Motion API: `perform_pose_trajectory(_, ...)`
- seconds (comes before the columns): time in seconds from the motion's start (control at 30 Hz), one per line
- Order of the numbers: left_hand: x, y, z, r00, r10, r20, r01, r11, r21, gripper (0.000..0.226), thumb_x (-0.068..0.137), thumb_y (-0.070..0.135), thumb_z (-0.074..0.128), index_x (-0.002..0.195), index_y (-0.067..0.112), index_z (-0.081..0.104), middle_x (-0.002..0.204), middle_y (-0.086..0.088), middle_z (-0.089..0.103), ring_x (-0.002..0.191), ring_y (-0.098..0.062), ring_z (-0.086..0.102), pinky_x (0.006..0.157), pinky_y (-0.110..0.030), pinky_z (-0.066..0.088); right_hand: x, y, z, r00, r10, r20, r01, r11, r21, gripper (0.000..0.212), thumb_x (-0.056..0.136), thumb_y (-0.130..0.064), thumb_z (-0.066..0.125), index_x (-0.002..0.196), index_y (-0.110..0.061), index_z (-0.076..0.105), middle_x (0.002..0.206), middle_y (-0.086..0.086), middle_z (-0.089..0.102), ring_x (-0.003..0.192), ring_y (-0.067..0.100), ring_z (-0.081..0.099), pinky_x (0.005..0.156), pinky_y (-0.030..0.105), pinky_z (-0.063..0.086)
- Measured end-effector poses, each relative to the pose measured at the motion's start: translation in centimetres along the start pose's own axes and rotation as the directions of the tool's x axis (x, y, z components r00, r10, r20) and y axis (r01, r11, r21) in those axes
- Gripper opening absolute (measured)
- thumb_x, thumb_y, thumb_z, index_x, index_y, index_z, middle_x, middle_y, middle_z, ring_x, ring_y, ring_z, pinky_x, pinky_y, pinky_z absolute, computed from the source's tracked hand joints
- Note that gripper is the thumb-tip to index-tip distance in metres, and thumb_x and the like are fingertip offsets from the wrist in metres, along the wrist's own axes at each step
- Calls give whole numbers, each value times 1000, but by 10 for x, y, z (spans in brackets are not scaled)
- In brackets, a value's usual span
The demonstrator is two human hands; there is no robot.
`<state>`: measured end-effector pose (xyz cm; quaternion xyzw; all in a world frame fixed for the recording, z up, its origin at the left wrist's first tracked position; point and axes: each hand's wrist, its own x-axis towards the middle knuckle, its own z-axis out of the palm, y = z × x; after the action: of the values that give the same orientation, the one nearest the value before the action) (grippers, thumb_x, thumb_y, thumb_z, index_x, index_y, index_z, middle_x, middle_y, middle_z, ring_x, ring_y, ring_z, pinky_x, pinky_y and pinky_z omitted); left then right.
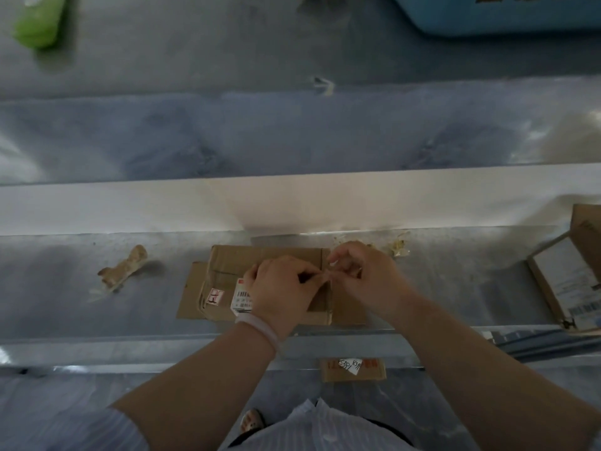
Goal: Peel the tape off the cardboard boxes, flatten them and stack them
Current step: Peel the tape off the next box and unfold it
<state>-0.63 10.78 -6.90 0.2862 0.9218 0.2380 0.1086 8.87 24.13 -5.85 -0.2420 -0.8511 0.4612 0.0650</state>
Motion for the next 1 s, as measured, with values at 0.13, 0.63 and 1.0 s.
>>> perform_pose_trajectory(0.13, 1, 0, 0, 1000, 16, -7, -16, 999, -28, 28, 68, 72, 59, 81, 49, 68, 90, 27, 63, 99, -4, 49, 96, -38, 24, -2, 12, 0, 1000, -7, 4, 6, 998, 70, 28, 84, -18, 71, 85, -44, 60, 85, -17, 69, 87, -2, 64, 79, 20, 50)
perform_pose_trajectory(0.63, 4, -5, 13, 997, 24, -77, -24, 1000, 6, 13, 84, 46, 58, 80, 37, 65, 79, 18, 65, 90, -9, 57, 102, -43, 28, -14, 22, 19, 982, -74, 174, 136, 917, -375, 60, 94, -49, 50, 149, -38, 28, 156, -28, 9, 143, 4, 17, 113, 20, 10)
perform_pose_trajectory(1.0, 8, -21, -15, 990, -141, 5, 136, 945, -297, 14, 93, 21, 52, 82, 20, 60, 83, 8, 61, 79, -8, 57, 63, -20, 42, -17, 18, 23, 992, -68, 102, 103, 914, -393, 53, 96, -45, 48, 146, -37, 36, 145, -35, 5, 139, 10, 31, 114, 23, 18)
